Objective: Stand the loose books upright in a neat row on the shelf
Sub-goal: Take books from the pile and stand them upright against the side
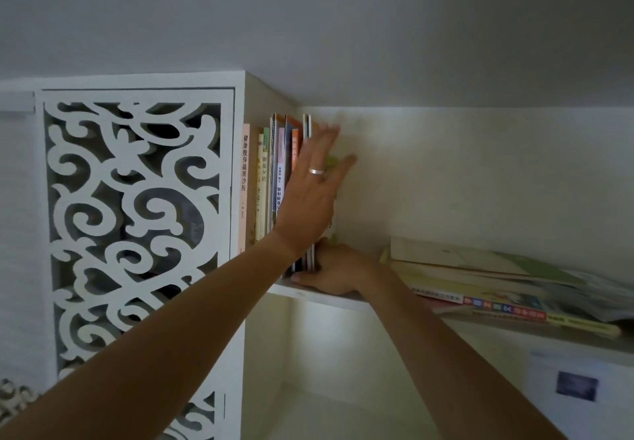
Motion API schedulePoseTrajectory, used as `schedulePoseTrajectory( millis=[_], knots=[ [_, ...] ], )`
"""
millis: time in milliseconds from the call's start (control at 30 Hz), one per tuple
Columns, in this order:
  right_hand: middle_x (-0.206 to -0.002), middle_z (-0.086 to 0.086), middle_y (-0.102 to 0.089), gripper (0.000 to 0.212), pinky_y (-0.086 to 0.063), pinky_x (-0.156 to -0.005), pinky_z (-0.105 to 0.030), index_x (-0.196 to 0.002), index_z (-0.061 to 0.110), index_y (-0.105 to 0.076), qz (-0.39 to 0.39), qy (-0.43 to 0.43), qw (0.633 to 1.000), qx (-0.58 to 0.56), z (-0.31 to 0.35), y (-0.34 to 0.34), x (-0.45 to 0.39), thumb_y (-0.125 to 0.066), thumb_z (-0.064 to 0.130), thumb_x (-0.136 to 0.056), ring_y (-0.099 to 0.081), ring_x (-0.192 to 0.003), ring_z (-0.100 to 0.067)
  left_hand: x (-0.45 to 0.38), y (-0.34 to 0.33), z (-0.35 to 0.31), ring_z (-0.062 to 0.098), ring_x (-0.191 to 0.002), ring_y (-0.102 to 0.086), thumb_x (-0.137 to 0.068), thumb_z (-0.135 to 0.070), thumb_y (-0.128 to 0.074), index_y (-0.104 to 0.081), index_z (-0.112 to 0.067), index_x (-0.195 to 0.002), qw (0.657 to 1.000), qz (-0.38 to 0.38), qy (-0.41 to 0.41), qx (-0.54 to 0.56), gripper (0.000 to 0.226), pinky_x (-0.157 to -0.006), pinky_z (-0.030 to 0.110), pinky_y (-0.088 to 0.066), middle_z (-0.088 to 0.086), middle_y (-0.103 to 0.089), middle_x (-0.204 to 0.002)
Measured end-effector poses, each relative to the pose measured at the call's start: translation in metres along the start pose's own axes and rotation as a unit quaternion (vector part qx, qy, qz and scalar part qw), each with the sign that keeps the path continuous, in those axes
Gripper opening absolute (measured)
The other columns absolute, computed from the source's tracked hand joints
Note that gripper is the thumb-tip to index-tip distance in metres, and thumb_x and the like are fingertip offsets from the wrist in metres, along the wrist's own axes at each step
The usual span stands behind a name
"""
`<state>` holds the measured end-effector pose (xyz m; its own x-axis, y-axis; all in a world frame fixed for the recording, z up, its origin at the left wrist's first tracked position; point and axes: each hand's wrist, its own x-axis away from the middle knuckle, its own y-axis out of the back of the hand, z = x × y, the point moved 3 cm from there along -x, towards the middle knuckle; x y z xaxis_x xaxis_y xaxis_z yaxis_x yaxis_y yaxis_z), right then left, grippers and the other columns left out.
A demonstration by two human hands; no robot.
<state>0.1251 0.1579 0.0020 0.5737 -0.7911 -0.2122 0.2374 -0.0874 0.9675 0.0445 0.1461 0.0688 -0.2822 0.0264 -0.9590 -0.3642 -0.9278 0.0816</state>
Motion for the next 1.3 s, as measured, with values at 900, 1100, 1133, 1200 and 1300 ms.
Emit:
schedulePoseTrajectory(
  millis=[900,1100,1133,1200,1300],
  knots=[
    [-0.139,0.0,-0.056,0.059,-0.044,-0.093,-0.034,-0.14,0.036,-0.058,-0.014,-0.162,0.986,0.04,-0.138,0.1,0.147,-0.066,0.064,-0.088,-0.058,-0.113,-0.021,-0.007,-0.037,-0.062,0.031,-0.122,-0.052,-0.097,-0.023,-0.048,-0.061,-0.009,-0.119,0.912,0.356,0.162,-0.127,0.029,-0.099,0.041,-0.041,0.014,-0.059,-0.128],
    [-0.094,-0.005,-0.061,0.029,-0.04,-0.062,-0.033,-0.115,0.021,-0.059,-0.157,-0.11,0.968,0.161,-0.136,0.097,0.143,-0.04,0.042,-0.109,-0.056,-0.073,-0.02,0.007,-0.041,-0.047,0.035,-0.115,-0.063,-0.105,-0.012,-0.045,-0.065,-0.001,-0.122,0.852,0.457,0.251,-0.049,0.029,-0.097,0.045,-0.053,0.017,-0.065,-0.126],
    [-0.094,-0.006,-0.061,0.028,-0.04,-0.064,-0.033,-0.12,0.019,-0.057,-0.182,-0.111,0.96,0.181,-0.136,0.096,0.143,-0.04,0.039,-0.109,-0.057,-0.076,-0.024,0.009,-0.041,-0.042,0.037,-0.115,-0.064,-0.105,-0.011,-0.046,-0.065,0.003,-0.122,0.837,0.47,0.277,-0.039,0.03,-0.096,0.043,-0.054,0.02,-0.065,-0.125],
    [-0.102,-0.011,-0.065,0.028,-0.04,-0.066,-0.033,-0.126,0.016,-0.053,-0.22,-0.111,0.948,0.203,-0.135,0.094,0.14,-0.042,0.036,-0.109,-0.063,-0.086,-0.03,0.012,-0.042,-0.032,0.036,-0.113,-0.065,-0.105,-0.011,-0.045,-0.066,0.004,-0.118,0.813,0.461,0.355,0.026,0.029,-0.093,0.04,-0.054,0.019,-0.066,-0.12],
    [-0.108,-0.012,-0.068,0.029,-0.04,-0.069,-0.034,-0.125,0.015,-0.053,-0.273,-0.115,0.941,0.162,-0.128,0.091,0.134,-0.042,0.036,-0.109,-0.064,-0.092,-0.032,0.015,-0.041,-0.027,0.031,-0.111,-0.066,-0.106,-0.016,-0.048,-0.064,-0.003,-0.125,0.783,0.466,0.393,0.124,0.028,-0.096,0.041,-0.055,0.016,-0.066,-0.124]
  ],
)
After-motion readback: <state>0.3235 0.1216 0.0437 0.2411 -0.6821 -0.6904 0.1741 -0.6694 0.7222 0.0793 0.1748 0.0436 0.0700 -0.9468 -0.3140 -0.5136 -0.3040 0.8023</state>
